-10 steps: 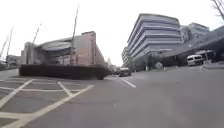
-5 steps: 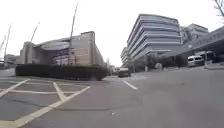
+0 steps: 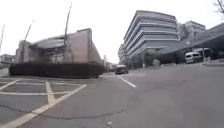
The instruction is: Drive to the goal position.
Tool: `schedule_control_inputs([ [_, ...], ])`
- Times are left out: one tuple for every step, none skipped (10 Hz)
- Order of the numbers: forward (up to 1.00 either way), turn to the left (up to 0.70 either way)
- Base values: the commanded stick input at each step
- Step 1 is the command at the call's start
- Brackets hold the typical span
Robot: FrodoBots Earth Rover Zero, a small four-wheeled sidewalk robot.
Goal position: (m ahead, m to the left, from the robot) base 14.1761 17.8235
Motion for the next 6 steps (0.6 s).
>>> schedule_control_inputs([
  [0.70,0.00],
  [0.70,0.00],
  [0.70,0.00],
  [0.70,0.00],
  [0.70,0.00],
  [0.70,0.00],
])
